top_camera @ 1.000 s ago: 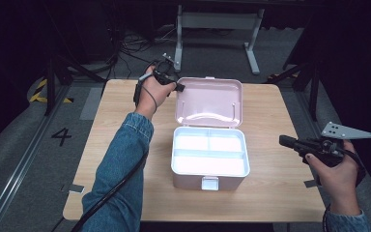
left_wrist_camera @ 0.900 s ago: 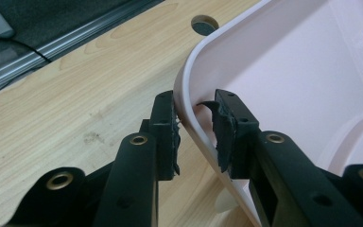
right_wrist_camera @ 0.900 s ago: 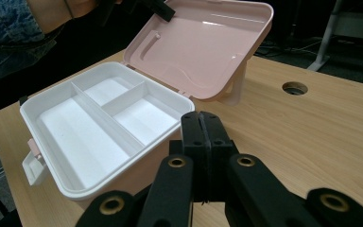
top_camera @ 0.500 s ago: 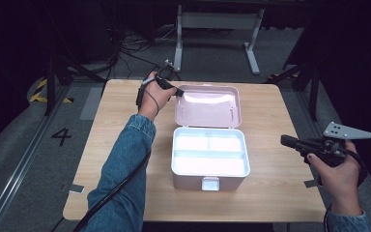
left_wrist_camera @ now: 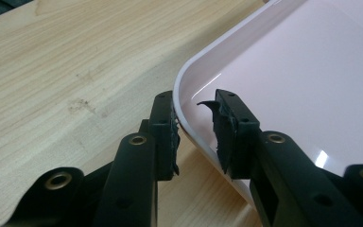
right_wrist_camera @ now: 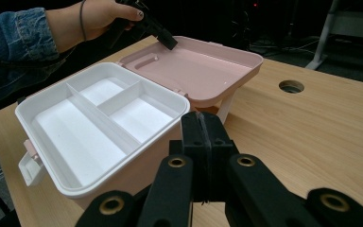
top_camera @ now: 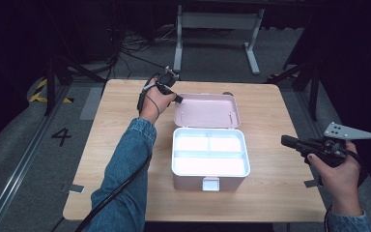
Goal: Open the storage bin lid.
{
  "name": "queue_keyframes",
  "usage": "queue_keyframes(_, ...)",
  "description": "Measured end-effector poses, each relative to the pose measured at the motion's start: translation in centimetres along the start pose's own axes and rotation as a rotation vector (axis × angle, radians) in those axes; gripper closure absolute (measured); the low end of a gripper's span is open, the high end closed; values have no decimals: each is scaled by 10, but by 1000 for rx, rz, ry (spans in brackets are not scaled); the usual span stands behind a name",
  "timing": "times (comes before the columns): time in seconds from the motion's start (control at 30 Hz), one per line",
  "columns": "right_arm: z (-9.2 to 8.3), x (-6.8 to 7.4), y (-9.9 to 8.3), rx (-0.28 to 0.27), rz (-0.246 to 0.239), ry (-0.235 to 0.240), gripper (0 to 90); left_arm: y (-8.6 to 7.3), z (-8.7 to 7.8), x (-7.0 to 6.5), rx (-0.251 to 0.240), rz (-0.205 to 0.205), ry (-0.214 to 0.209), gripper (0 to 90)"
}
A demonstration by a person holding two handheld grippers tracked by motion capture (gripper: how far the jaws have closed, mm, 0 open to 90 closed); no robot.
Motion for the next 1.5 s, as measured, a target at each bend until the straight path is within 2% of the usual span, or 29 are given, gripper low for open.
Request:
queue_keyframes(0.27,1,0,-1,6,1,3,900,-3,1,1,0,-10,-20,699)
queue_keyframes(0.3,1,0,-1,6,1,3,900,-3,1,3,-5,2,-19,695)
queue_keyframes(0.53,4,0,-2,9,6,3,900,-5,-7,11,-41,-21,-6,522)
queue_keyframes(0.7,7,0,-2,14,6,4,900,-8,-29,20,-90,-21,24,450)
queue_keyframes(0.73,7,0,-2,14,6,4,900,-8,-29,20,-90,-21,24,449)
queue_keyframes(0.77,8,0,-2,17,5,11,900,-9,-42,20,-120,-5,31,444)
queue_keyframes(0.8,8,0,-2,17,5,11,900,-9,-42,20,-120,-5,31,439)
queue_keyframes(0.9,13,0,0,23,-1,17,900,-16,-71,14,-176,51,26,440)
queue_keyframes(0.97,15,0,1,28,-2,24,900,-24,-93,8,-218,79,9,439)
queue_keyframes(1.13,22,-3,3,36,-2,35,900,-49,-138,-10,-287,136,-28,430)
queue_keyframes(1.33,29,-8,7,45,-10,53,898,-82,-174,-27,-342,152,-65,415)
queue_keyframes(1.5,34,-14,7,60,-11,65,896,-109,-191,-34,-356,150,-67,409)
Point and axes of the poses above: each handheld gripper's, and its own axes: z roughly forward along the jaws, y roughly out of its top, x roughly to its left, the point moved 7 cm from there along z, roughly forward along the jaws, and after that the axes turned 15 degrees about y, right-handed, at the moved point
